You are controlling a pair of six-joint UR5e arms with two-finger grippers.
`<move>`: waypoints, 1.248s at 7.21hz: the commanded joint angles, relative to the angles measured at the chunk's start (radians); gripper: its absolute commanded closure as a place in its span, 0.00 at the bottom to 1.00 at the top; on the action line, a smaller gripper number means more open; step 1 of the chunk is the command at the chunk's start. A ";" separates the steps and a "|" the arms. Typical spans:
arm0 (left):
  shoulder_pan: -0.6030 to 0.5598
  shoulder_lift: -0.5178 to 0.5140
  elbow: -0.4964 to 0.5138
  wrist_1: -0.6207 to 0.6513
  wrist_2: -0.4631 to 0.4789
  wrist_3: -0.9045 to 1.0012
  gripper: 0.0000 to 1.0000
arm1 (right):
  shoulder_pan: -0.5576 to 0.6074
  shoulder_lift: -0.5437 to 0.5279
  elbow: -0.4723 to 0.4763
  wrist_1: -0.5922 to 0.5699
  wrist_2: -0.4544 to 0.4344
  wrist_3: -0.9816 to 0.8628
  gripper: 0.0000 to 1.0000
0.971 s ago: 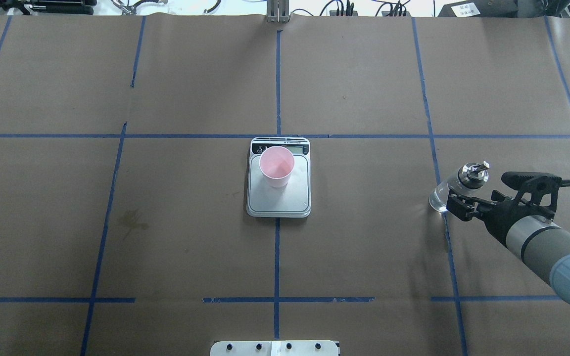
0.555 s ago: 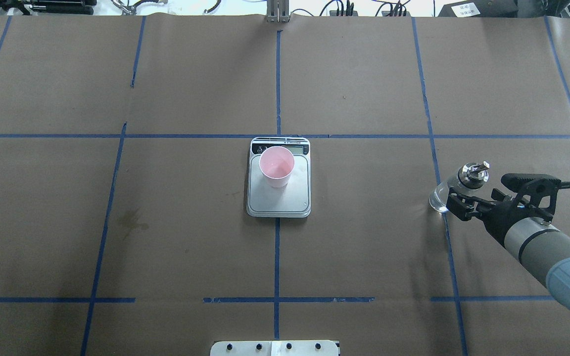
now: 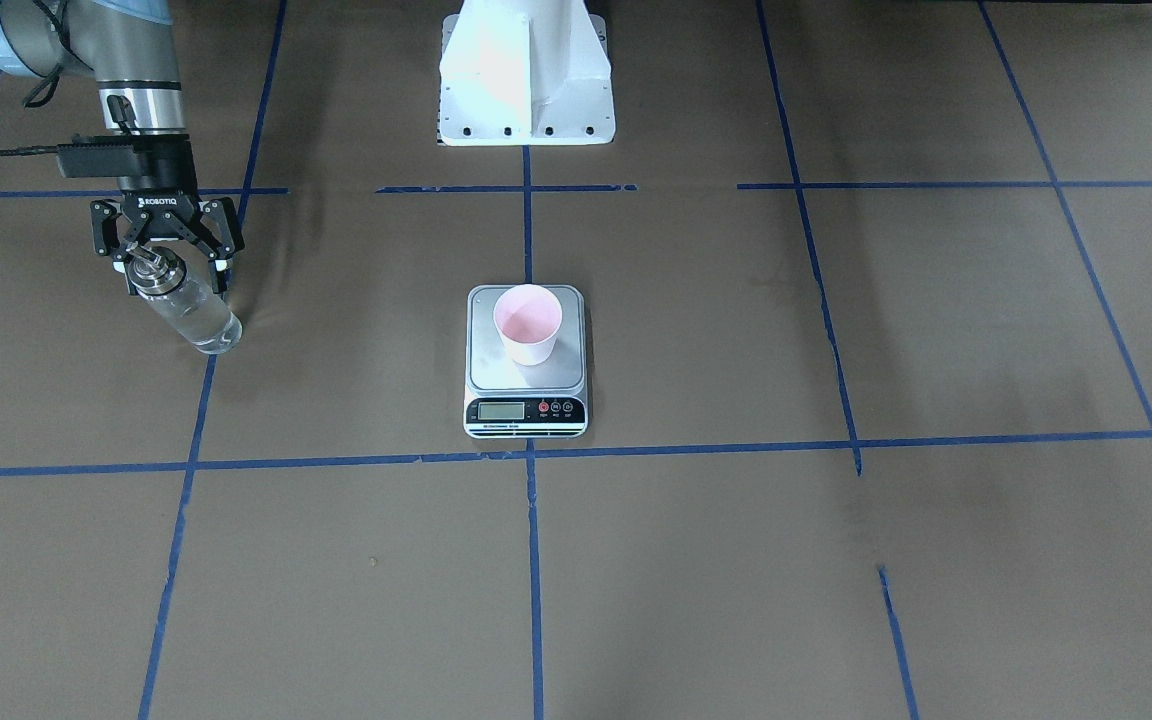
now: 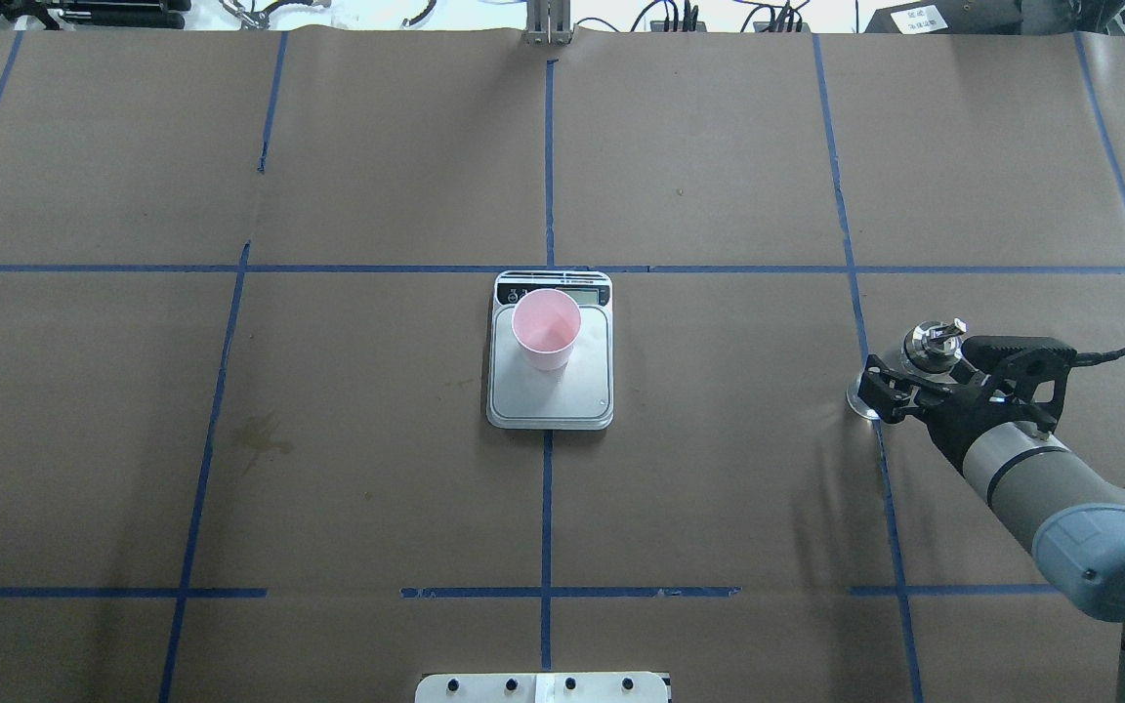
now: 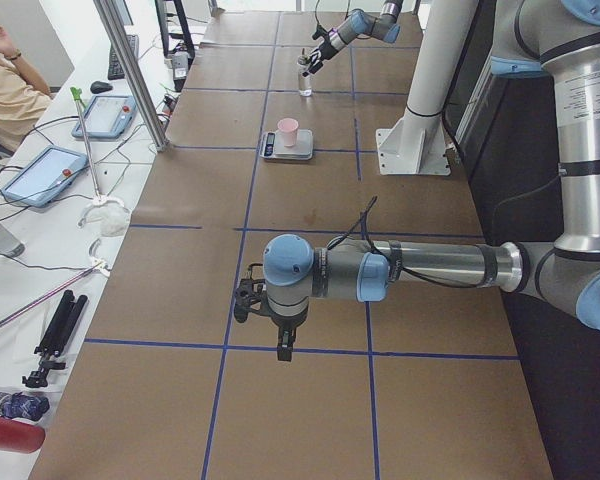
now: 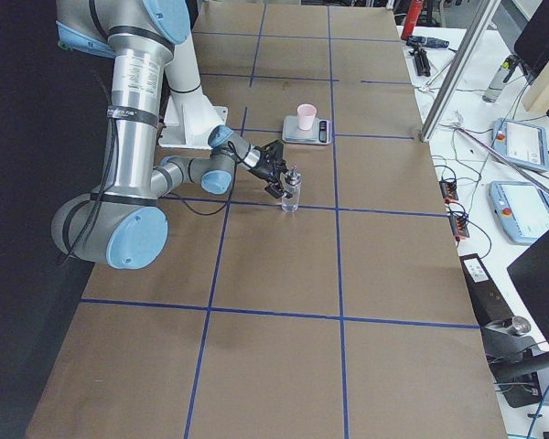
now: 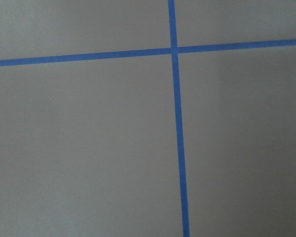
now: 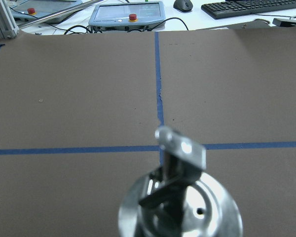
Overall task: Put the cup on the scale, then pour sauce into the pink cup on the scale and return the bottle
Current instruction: 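Lift the sauce bottle with the right gripper toward the scale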
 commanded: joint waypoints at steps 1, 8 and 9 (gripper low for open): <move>-0.001 0.001 -0.002 0.002 -0.002 -0.001 0.00 | 0.000 0.031 -0.032 0.001 -0.021 -0.002 0.00; -0.001 -0.003 -0.003 0.002 -0.003 -0.002 0.00 | 0.000 0.032 -0.046 0.002 -0.143 0.009 1.00; -0.001 -0.002 -0.003 0.002 -0.003 -0.001 0.00 | 0.000 0.035 -0.038 0.002 -0.173 0.004 1.00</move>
